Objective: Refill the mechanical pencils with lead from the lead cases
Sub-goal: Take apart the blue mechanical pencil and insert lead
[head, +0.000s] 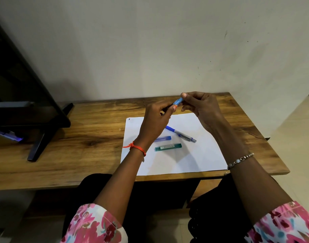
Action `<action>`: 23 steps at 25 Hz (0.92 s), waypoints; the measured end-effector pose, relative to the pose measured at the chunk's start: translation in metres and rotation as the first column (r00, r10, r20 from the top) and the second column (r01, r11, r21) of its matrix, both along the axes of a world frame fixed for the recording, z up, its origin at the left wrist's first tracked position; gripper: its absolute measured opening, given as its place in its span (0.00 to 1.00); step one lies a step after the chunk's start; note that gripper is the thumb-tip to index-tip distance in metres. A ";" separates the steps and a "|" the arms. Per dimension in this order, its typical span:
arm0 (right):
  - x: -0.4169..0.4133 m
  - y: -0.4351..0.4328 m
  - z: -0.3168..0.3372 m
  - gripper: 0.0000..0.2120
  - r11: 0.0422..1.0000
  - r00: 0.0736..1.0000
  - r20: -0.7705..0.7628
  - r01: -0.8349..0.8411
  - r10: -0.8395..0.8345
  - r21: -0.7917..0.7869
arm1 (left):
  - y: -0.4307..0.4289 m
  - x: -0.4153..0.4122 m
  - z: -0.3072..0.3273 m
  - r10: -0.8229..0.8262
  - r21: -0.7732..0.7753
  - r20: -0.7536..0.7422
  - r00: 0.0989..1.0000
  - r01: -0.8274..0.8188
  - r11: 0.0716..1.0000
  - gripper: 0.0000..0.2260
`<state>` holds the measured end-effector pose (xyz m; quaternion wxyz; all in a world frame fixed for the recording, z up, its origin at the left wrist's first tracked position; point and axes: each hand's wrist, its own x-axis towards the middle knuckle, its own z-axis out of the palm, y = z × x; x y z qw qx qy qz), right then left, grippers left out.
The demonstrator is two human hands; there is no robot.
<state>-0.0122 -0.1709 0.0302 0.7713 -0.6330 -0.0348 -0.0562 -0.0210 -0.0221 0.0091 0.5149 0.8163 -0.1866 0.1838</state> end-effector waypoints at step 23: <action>-0.003 0.004 -0.001 0.05 0.991 0.991 0.009 0.134 -0.134 -0.011 | -0.004 0.005 -0.003 0.006 0.031 0.029 1.000 -0.007 1.000 0.09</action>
